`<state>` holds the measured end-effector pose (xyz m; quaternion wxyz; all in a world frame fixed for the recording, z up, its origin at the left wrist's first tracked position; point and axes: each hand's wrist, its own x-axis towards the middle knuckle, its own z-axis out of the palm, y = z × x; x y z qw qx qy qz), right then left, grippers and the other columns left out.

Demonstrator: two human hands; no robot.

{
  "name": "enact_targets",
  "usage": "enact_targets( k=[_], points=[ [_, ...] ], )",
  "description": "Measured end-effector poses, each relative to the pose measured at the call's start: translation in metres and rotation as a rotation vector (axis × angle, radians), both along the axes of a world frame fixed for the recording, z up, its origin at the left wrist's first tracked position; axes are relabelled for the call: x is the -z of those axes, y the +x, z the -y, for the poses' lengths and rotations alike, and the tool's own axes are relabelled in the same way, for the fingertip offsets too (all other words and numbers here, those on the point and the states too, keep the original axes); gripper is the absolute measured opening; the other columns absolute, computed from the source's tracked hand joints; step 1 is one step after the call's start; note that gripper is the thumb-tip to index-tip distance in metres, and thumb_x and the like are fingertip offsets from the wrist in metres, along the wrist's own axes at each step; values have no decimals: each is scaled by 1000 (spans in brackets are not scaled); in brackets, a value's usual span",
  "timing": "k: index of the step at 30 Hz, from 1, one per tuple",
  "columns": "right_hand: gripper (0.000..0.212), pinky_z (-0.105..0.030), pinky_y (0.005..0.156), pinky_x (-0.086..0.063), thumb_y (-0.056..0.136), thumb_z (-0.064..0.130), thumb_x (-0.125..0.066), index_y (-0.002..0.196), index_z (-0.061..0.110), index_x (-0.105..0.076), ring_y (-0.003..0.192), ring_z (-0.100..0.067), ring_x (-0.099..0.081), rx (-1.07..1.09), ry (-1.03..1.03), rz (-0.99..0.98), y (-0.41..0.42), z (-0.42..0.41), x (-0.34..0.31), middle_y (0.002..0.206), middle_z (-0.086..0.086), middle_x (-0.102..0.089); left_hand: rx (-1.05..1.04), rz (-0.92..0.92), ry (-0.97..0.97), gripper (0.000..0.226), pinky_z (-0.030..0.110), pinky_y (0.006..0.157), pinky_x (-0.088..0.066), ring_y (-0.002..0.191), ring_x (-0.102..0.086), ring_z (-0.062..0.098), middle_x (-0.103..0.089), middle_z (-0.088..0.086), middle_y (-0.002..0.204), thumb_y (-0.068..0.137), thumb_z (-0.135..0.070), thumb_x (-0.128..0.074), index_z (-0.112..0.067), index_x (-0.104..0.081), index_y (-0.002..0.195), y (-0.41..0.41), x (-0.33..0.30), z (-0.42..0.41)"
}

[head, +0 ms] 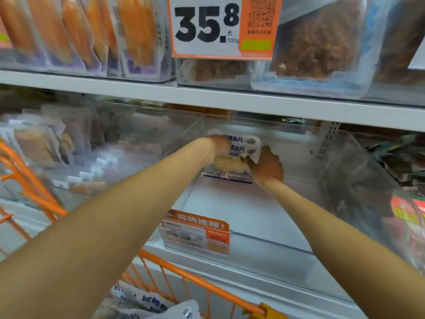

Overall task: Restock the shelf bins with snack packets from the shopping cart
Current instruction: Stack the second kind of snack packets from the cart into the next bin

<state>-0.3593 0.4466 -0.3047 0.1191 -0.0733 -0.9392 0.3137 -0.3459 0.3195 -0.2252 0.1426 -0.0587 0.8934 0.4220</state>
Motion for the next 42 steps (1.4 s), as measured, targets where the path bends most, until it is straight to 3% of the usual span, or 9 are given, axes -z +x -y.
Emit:
enact_targets(
  k=[3,4,7,10,15,18,24,32,42],
  points=[
    [48,-40,83,-46,96,37,-53,132,9,-39,113,-36,-55,-1,-5,19,0,1,0,125,-17,-55,59,147,-47,53,35,107,-40,128,-46,32,-30,21,152,101,-6,-41,-1,-21,149,5,4,14],
    [49,-40,85,-46,95,37,-53,133,10,-39,114,-35,-54,1,9,18,1,2,0,126,-16,-55,88,207,-60,55,39,108,-40,133,-42,32,-31,21,151,99,-6,-44,-2,-20,149,6,6,17],
    [56,-42,90,-49,90,40,-58,134,11,-38,117,-32,-51,-3,77,49,0,7,0,127,-13,-50,63,217,-66,58,41,105,-43,131,-44,31,-35,17,149,96,-3,-50,-7,-26,149,6,15,19],
    [75,-45,92,-52,83,32,-68,140,7,-27,115,-33,-55,12,-68,227,-3,12,6,129,-13,-50,14,171,-76,59,41,108,-40,134,-40,31,-31,16,151,96,-4,-51,-6,-24,148,-3,29,22],
    [76,-33,79,-53,83,23,-69,139,3,-23,107,-31,-60,31,-189,331,-5,14,11,128,-13,-52,-55,190,2,54,40,110,-38,132,-43,30,-33,18,150,99,-7,-47,-3,-25,148,-8,44,26],
    [73,-37,86,-52,88,27,-66,140,0,-22,111,-33,-59,-42,-196,305,-8,7,11,129,-17,-53,-73,164,83,51,40,108,-40,132,-44,30,-35,16,150,99,-5,-44,-5,-27,147,-11,45,27],
    [40,-32,80,-48,88,31,-66,115,5,-51,104,-31,-63,-34,-257,195,-13,-10,12,116,-15,-64,-81,119,212,55,36,103,-42,135,-39,28,-30,8,154,98,-10,-45,-13,-25,149,-16,44,26],
    [71,-39,88,-50,87,39,-65,137,3,-32,113,-35,-57,50,-192,75,-10,1,8,128,-16,-54,-65,112,199,48,36,96,-45,107,-52,22,-40,8,146,99,-7,-40,-12,-32,145,-17,44,29],
    [32,-42,91,-52,90,40,-60,102,10,-58,96,-32,-68,18,-358,117,-11,1,6,108,-13,-68,-39,83,171,49,31,89,-47,123,-52,23,-41,9,146,98,-3,-38,-14,-35,145,-12,28,23]
  ],
)
